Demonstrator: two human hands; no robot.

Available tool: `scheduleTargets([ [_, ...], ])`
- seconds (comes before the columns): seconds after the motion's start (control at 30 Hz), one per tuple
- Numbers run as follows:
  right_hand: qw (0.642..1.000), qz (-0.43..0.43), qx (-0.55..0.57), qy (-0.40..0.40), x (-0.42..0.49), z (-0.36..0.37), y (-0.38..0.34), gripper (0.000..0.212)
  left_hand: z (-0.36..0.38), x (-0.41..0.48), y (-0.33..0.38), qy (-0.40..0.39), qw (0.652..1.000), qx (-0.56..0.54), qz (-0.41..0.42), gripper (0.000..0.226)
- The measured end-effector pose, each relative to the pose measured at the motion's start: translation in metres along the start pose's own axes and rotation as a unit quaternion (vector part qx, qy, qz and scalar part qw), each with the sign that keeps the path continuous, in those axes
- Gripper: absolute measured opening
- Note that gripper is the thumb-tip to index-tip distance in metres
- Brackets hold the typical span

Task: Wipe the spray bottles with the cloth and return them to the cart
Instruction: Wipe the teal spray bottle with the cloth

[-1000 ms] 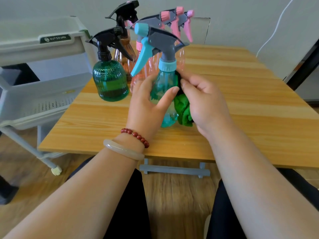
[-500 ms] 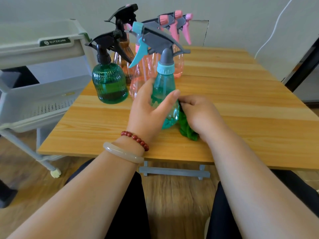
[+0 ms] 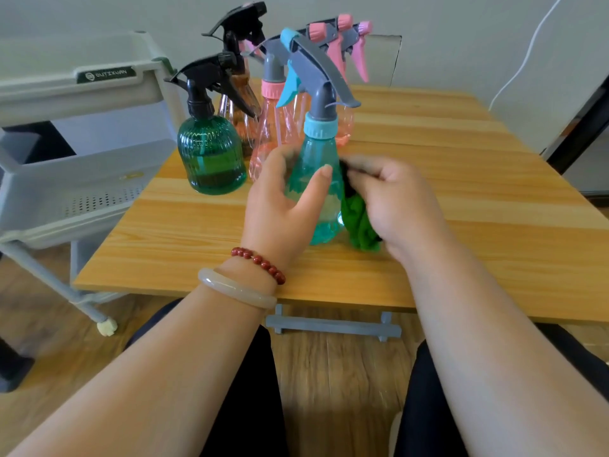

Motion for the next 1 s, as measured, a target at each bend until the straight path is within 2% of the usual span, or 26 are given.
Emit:
scheduleTargets([
  [0.07,0.998,-0.036,0.053,0.014,0.000,-0.001,-0.013,0.040,0.003,0.000,0.002,-0.009,1.000,0.003,0.002,0.051],
  [0.1,0.998,-0.041,0.041,0.013,-0.001,-0.001,-0.013,0.039,0.003,0.000,0.003,-0.012,1.000,0.003,0.000,0.046],
  [0.2,0.995,0.007,-0.093,-0.032,-0.004,0.005,0.006,0.042,0.004,-0.001,0.005,-0.023,1.000,-0.010,-0.002,0.026],
  [0.27,0.992,0.038,-0.111,-0.048,-0.005,0.004,0.013,0.041,0.006,-0.001,0.005,-0.038,0.999,-0.004,-0.001,0.027],
  [0.4,0.997,-0.035,0.069,-0.010,-0.002,-0.001,-0.014,0.038,0.005,0.002,0.009,-0.023,0.995,0.090,0.038,0.047],
  [0.43,0.995,-0.047,0.083,-0.010,-0.002,0.000,-0.017,0.037,0.004,0.003,0.010,-0.020,0.994,0.100,0.041,0.050],
  [0.57,0.996,-0.007,-0.087,-0.034,-0.007,0.005,0.000,0.043,0.001,0.004,0.008,-0.009,0.993,0.106,0.049,0.055],
  [0.63,0.994,0.020,-0.101,-0.041,-0.007,0.006,0.009,0.046,-0.001,0.004,0.003,-0.002,0.997,0.068,0.028,0.056],
  [0.77,0.996,0.002,0.093,-0.002,-0.003,0.003,-0.007,0.037,-0.003,0.001,0.003,0.006,1.000,0.021,0.017,0.039],
  [0.83,0.991,-0.009,0.133,-0.010,-0.005,0.006,-0.013,0.032,-0.001,0.001,0.006,0.001,1.000,0.011,0.020,0.033],
  [0.93,0.999,0.025,-0.005,-0.029,-0.009,0.013,0.002,0.034,0.000,0.001,0.003,-0.005,1.000,-0.007,0.007,0.035],
  [1.0,0.995,0.070,-0.056,-0.034,-0.012,0.015,0.011,0.038,0.002,0.002,0.002,-0.014,1.000,-0.009,0.001,0.040],
])
Point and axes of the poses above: each hand's wrist, its own x-axis towards the middle knuckle, its own z-axis out of the palm, y = z × x, the point moved 9 cm from there along x, towards the middle knuckle
